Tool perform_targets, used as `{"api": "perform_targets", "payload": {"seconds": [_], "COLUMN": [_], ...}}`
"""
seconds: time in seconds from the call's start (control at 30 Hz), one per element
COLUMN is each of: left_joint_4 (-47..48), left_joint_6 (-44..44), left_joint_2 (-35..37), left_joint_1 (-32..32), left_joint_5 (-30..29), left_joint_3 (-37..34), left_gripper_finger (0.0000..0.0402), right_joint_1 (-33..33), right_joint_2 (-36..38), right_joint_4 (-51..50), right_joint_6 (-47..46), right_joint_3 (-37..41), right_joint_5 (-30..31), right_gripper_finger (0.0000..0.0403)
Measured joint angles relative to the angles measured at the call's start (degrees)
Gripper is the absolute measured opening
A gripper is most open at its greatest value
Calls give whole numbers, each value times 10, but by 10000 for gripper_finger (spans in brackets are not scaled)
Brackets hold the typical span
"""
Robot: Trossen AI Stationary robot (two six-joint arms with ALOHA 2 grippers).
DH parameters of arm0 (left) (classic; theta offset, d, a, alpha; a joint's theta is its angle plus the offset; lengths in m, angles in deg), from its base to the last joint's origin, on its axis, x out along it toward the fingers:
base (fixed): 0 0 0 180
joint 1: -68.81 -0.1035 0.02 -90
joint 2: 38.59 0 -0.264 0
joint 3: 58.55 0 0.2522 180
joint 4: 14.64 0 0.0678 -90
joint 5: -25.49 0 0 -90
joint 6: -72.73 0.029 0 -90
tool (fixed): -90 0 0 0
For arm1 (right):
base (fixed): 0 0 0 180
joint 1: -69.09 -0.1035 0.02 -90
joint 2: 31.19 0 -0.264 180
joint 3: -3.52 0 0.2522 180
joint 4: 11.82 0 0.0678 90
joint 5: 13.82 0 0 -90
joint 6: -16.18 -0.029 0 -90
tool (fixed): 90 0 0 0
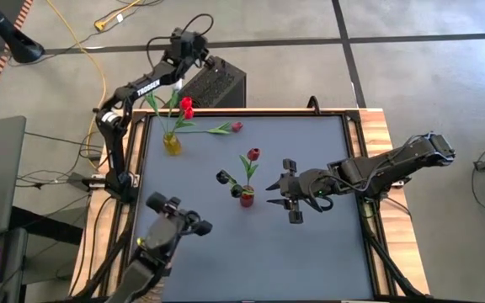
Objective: Sort flowers into vase by color
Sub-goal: Put the dark red tulip into the red vase
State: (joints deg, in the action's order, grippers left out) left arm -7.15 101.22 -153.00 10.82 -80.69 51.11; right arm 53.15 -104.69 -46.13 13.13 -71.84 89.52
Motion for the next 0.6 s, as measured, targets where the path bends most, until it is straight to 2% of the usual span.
{"api": "perform_targets", "payload": {"seconds": [0.1,0.37,0.5,0.6], "left_joint_4": [-36,-47,-47,-19], "left_joint_6": [49,105,114,84], "left_joint_2": [0,0,0,1], "left_joint_1": [15,42,51,51], "left_joint_5": [-35,-28,-7,52], "left_joint_3": [0,0,0,0], "left_gripper_finger": [119,119,119,119], "right_joint_1": [0,0,0,0], "right_joint_2": [0,0,0,0], "right_joint_4": [0,-3,-4,-4], "right_joint_6": [-2,-1,-1,0], "right_joint_3": [0,0,0,0], "right_joint_5": [0,0,0,0], "right_gripper_finger": [187,187,187,187]}}
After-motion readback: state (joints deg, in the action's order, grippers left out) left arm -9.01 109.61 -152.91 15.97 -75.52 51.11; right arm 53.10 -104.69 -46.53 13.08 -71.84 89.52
